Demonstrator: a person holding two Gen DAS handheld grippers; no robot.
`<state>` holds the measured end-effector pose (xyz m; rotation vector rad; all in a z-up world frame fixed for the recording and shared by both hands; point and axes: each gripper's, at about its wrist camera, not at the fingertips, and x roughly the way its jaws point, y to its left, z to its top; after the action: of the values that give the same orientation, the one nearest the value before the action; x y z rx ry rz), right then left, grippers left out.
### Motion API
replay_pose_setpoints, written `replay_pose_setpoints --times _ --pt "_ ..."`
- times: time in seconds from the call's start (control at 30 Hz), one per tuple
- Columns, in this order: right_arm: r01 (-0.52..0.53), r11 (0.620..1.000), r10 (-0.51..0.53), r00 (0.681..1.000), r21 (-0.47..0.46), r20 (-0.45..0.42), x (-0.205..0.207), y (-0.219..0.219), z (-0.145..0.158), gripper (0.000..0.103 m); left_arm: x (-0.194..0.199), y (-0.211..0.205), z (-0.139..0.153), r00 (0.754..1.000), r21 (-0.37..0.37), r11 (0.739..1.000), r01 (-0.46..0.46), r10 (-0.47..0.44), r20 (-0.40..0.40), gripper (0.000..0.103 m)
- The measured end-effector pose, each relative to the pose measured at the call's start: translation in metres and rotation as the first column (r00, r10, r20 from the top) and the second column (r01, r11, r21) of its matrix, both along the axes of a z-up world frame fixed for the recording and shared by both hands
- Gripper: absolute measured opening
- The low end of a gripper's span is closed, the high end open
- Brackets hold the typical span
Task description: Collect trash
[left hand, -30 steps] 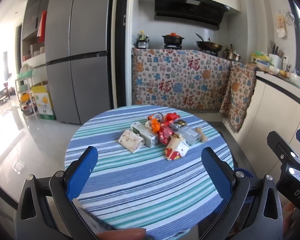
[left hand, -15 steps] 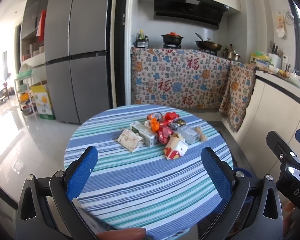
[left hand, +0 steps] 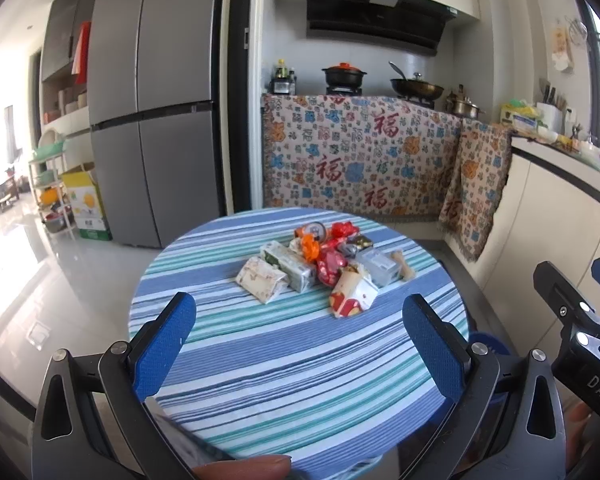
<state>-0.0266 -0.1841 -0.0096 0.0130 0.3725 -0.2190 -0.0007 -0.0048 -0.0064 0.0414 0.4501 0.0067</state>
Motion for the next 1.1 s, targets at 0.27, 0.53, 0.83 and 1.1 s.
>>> replay_pose_setpoints --times 0.27,0.53,0.83,1.1 --pt "0.006 1.0 -0.006 1.0 0.002 -0.011 0.002 0.0 -0.004 0.103 0.001 0.0 -0.003 1.0 -0.017 1.0 0.008 -0.008 0.017 0.103" --pt "0.019 1.0 -0.019 1.0 0.003 -0.019 0.005 -0.005 -0.008 0.103 0.007 0.003 -0.006 0.999 0.007 1.0 0.025 -0.025 -0.02 0.103" --pt "0.04 0.999 -0.039 0.998 0.02 -0.057 0.022 -0.02 -0.023 0.103 0.033 -0.006 -0.027 0.992 0.019 0.997 0.076 -0.073 -0.105 0.103" --pt "0.057 0.998 -0.053 0.995 0.041 -0.089 0.037 -0.04 -0.044 0.103 0.08 -0.017 -0.063 0.969 -0.02 0.99 0.137 -0.138 -0.203 0.103"
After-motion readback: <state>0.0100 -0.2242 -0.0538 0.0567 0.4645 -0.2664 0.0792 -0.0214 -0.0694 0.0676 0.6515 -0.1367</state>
